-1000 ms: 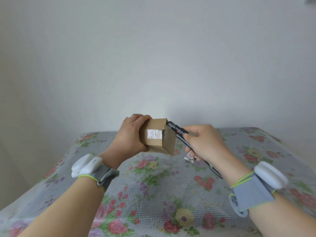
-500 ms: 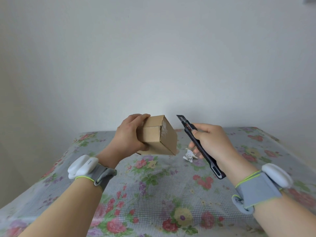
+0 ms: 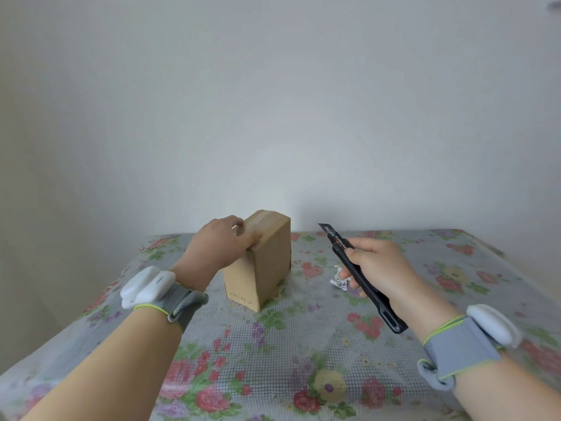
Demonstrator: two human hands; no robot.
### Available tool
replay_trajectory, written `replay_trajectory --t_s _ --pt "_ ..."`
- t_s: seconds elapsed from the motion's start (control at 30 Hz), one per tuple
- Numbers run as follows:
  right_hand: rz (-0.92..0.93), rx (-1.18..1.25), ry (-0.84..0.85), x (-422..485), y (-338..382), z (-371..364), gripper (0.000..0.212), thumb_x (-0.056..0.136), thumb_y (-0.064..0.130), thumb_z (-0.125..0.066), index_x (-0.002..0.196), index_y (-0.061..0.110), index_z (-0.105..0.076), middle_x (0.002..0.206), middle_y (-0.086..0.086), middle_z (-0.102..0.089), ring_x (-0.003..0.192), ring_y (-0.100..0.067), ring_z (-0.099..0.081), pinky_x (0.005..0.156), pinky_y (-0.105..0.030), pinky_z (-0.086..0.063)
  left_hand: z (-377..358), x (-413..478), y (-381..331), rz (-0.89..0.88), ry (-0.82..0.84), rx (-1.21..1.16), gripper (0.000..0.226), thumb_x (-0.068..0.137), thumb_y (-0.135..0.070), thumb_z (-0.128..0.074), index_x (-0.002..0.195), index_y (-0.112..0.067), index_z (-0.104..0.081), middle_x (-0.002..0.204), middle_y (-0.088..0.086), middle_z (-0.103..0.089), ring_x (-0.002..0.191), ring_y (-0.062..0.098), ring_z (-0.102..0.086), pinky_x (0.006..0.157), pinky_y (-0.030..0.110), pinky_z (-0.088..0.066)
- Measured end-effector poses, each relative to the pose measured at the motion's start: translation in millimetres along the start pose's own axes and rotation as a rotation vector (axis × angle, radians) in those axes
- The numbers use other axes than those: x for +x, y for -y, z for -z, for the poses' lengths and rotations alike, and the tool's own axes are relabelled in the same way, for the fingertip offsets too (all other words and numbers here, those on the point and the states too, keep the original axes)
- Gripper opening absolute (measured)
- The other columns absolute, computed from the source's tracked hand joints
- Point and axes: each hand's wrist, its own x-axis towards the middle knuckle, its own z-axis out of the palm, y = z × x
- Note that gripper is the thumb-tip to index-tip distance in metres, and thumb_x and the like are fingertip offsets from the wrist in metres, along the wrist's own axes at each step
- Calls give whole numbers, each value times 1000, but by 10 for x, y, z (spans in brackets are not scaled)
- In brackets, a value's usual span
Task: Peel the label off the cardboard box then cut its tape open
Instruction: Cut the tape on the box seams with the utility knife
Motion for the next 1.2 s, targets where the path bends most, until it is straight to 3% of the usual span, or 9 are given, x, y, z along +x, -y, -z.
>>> replay_trajectory --t_s 0.17,0.27,0.37,0.47,0.67,0.83,0.97,1.07,1.2 --pt "-36 -17 11 24 -95 -41 29 95 14 -50 119 22 -63 75 -16 -71 52 -21 -56 44 -26 -45 37 -8 11 9 -129 -82 37 96 -40 -42 84 -14 -65 72 6 -69 62 21 -63 62 28 -48" --pt "-39 -34 5 38 -123 -43 28 95 14 -50 119 22 -62 73 -14 -71 51 -20 -57 44 -26 -46 45 3 56 -66 -273 -139 32 89 -5 -40 101 -16 -68 91 3 -65 81 22 -64 68 29 -48" --pt "-51 -37 1 42 -158 -40 27 95 14 -50 118 22 -63 74 -14 -71 51 -19 -56 43 -24 -45 50 -3 91 -298 -117 -65 63 77 15 -37 118 -24 -64 122 -5 -54 110 13 -52 84 21 -39" --pt "-67 -39 16 42 -186 -54 28 95 13 -50 120 20 -62 77 -16 -72 52 -20 -56 41 -24 -44 43 -12 129 -416 61 36 71 77 12 -44 133 -32 -51 139 -12 -46 122 12 -47 95 18 -35" --pt "-69 -33 24 43 -196 -61 29 96 13 -50 122 19 -60 79 -17 -72 52 -19 -56 42 -25 -46 96 -15 58 -487 -7 206 56 70 -33 -77 122 -34 -56 118 -10 -53 107 13 -49 90 29 -43" --pt "-70 -32 24 48 -212 -39 29 96 14 -49 122 20 -60 78 -16 -72 52 -19 -57 42 -24 -47 97 -39 -171 -574 28 159 73 66 -5 -70 130 -32 -45 143 -9 -38 131 15 -35 101 22 -32" --pt "-71 -20 15 43 -254 30 29 96 14 -48 122 20 -61 73 -14 -71 51 -19 -56 43 -25 -46 69 41 -427 -561 337 352 100 69 4 -62 149 -33 -16 158 -7 -13 146 14 -9 118 35 -17" --pt "-80 -11 9 24 -268 74 30 97 14 -48 123 20 -61 76 -15 -72 52 -19 -56 44 -26 -46 38 115 -528 -553 451 410 101 65 -1 -68 148 -33 -19 153 -7 -21 142 17 -18 114 42 -24" --pt "-72 3 18 -5 -264 102 30 97 14 -48 124 20 -60 76 -15 -71 53 -19 -56 43 -26 -46 30 97 -547 -510 397 392 91 58 -13 -77 134 -35 -31 125 -10 -39 113 14 -37 94 32 -34"
